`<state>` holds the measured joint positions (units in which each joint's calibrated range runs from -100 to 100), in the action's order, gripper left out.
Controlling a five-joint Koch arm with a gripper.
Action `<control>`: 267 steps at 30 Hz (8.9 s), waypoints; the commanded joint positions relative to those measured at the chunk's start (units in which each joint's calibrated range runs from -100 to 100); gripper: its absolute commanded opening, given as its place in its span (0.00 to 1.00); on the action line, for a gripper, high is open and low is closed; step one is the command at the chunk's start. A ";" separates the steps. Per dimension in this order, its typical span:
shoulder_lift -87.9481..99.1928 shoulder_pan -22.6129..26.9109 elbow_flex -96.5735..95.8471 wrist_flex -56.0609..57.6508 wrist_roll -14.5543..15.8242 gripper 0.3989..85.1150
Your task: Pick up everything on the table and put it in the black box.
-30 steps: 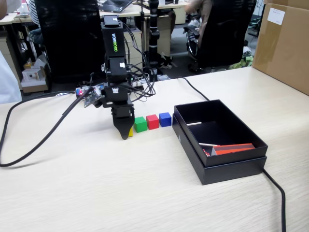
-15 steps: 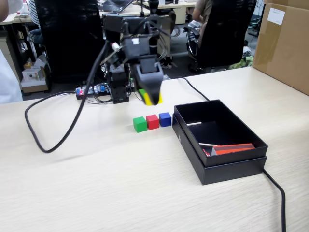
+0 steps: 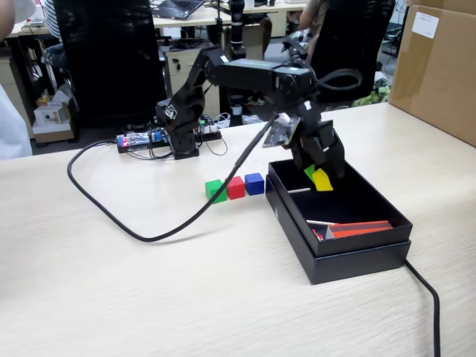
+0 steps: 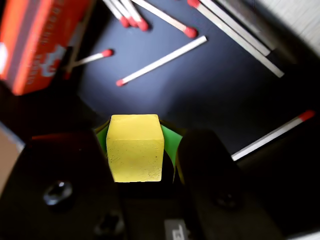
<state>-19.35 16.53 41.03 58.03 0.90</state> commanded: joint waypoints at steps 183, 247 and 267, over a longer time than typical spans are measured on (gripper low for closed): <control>37.31 -6.01 -13.02 3.09 2.88 0.16; 43.74 -2.20 -57.35 -0.45 15.82 0.56; 27.10 -1.71 -50.91 -3.65 17.39 0.33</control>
<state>9.51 14.82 -13.19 57.49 18.19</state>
